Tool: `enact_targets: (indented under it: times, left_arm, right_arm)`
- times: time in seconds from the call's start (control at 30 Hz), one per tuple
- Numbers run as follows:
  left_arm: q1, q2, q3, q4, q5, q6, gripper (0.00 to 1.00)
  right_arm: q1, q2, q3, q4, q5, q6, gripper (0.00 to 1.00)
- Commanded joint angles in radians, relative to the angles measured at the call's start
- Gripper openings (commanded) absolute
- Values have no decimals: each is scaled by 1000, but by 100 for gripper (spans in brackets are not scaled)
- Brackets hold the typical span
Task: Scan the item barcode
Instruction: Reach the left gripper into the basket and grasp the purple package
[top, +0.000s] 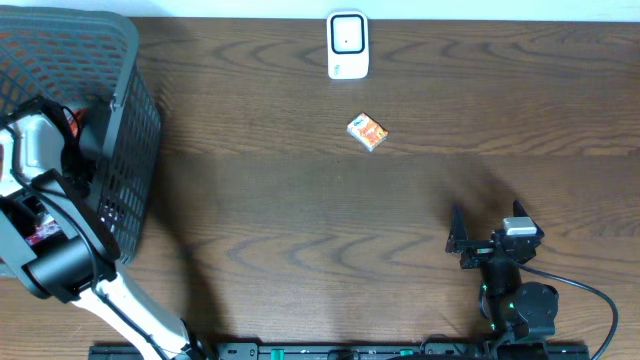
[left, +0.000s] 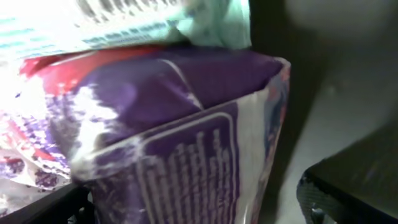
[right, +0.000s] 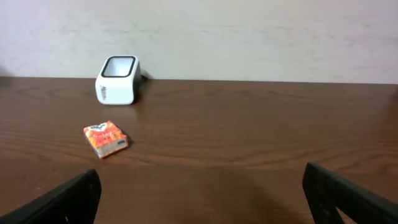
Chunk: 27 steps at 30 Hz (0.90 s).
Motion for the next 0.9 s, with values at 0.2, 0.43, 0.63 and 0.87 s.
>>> enact_targets:
  times: [0.2, 0.43, 0.63, 0.87]
  left_arm:
    - [3, 51, -6, -33, -15, -25, 7]
    - [3, -50, 119, -91, 255, -25, 7]
    - [3, -227, 174, 27, 715, -54, 7]
    - [3, -425, 174, 217, 792, -185, 8]
  right_arm:
    - [-7, -6, -3, -2, 8, -11, 99]
    - [-7, -6, -3, -2, 8, -11, 99]
    - [-7, -6, -3, -2, 8, -11, 99]
    - [-7, -6, -3, -2, 8, -11, 99]
